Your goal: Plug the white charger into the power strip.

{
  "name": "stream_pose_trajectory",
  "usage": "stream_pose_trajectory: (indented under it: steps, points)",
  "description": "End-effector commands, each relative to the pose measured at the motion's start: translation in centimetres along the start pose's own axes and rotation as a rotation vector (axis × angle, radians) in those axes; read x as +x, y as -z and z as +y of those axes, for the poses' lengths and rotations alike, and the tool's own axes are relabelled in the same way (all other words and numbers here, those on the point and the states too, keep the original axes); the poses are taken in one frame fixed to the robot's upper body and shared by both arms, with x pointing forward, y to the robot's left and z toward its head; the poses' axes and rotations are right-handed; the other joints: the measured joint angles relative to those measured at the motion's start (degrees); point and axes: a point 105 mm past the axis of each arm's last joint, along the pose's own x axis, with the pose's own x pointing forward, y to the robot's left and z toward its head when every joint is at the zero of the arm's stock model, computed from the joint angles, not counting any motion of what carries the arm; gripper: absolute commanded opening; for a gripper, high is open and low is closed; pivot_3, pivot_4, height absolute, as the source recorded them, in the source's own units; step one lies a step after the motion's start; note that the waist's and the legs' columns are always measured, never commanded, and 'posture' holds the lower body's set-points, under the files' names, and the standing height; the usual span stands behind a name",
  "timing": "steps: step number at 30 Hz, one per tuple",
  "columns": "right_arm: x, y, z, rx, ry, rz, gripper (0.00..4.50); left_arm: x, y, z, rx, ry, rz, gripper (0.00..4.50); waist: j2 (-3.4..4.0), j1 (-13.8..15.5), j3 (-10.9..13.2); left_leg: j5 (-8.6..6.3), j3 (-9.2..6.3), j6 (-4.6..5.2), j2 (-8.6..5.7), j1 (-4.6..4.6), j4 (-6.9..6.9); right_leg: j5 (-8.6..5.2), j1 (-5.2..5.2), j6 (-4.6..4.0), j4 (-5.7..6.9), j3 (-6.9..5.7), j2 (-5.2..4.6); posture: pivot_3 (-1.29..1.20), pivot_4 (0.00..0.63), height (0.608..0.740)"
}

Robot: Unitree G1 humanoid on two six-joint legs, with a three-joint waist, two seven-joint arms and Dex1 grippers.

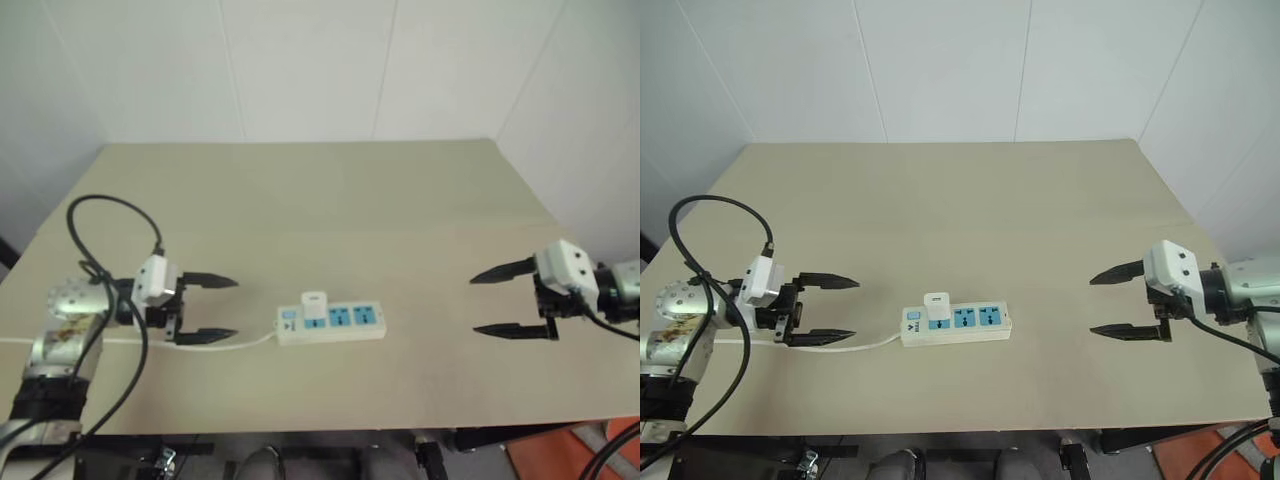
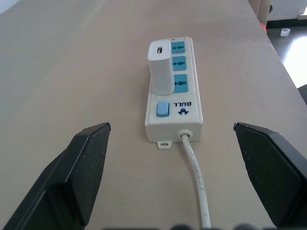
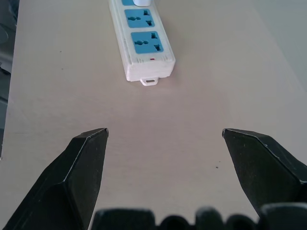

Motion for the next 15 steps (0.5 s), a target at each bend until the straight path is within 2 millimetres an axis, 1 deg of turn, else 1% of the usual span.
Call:
stream_pose_trajectory:
  steps: [1, 9, 15]
  points:
    - [-1.2, -1.2, -0.5, -0.041, 0.050, -0.006, 4.50, -0.2, -1.0, 0.7, 0.033, -0.013, -0.019, 4.48, 0.00, 0.09, 0.00, 0.00, 0.00, 0.00, 0.00, -0.01, 0.00, 0.02, 0.00, -0.03, 0.00, 0.00, 0.00, 0.00, 0.150, 0.740]
    - [-1.2, -1.0, 0.4, -0.017, 0.066, -0.008, 4.50, 0.0, -2.1, 1.2, 0.042, -0.020, -0.082, 4.48, 0.00, 0.93, 0.00, 0.00, 0.00, 0.00, -0.02, -0.03, -0.01, 0.07, -0.01, -0.11, -0.01, 0.00, 0.00, 0.00, 0.150, 0.740]
    - [-1.2, -0.9, 0.5, -0.005, 0.076, -0.001, 4.50, 0.1, -1.8, 1.1, 0.037, -0.014, -0.073, 4.48, 0.00, 1.02, 0.00, 0.00, 0.00, 0.00, -0.01, 0.00, 0.06, 0.05, 0.01, -0.08, 0.06, 0.00, 0.01, 0.00, 0.150, 0.740]
